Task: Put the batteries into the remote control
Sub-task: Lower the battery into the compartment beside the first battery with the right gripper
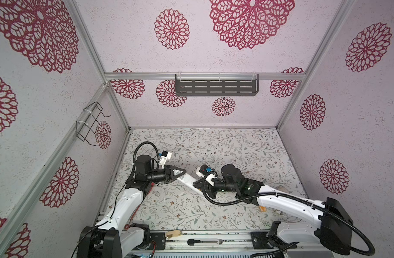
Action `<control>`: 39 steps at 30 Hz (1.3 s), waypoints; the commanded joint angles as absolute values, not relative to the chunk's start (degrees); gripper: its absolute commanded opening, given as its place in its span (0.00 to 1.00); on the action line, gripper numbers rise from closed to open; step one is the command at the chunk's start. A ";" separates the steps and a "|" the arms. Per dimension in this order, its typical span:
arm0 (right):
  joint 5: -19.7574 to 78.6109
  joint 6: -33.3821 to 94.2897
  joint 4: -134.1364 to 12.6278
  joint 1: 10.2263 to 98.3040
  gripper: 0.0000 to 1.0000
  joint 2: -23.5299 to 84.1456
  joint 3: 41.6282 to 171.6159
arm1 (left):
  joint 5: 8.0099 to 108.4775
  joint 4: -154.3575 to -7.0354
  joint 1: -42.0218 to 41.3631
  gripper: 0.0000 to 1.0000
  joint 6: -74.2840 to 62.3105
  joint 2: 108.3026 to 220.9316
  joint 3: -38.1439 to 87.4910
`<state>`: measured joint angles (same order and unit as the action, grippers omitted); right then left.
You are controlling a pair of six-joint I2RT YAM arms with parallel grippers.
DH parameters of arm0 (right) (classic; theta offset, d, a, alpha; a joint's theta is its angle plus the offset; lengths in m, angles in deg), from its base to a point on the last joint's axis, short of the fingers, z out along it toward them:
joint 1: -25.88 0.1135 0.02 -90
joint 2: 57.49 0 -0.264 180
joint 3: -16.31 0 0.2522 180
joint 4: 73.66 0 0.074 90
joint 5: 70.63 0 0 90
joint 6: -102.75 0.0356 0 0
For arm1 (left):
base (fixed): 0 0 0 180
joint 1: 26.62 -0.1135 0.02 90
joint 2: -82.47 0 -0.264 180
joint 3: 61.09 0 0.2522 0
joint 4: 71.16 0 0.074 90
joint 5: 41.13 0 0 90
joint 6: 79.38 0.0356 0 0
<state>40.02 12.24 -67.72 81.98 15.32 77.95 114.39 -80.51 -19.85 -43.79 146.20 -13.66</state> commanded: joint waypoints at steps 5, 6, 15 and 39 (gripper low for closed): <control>39.75 11.38 -68.02 82.03 0.13 15.13 76.88 | 115.62 -79.12 -20.33 0.00 -43.52 145.14 -13.66; 39.76 11.41 -67.99 81.97 0.12 15.15 76.59 | 115.63 -79.18 -20.46 0.00 -43.52 145.14 -13.73; 39.85 11.20 -65.09 82.04 0.11 14.77 74.83 | 115.62 -79.14 -20.72 0.00 -43.43 145.14 -13.71; 35.32 11.13 -63.31 81.80 0.26 7.94 79.58 | 115.23 -80.51 -20.99 0.00 -42.90 145.64 -13.49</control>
<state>35.95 12.17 -62.78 81.93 10.19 76.48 113.95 -81.30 -20.64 -42.81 146.18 -14.27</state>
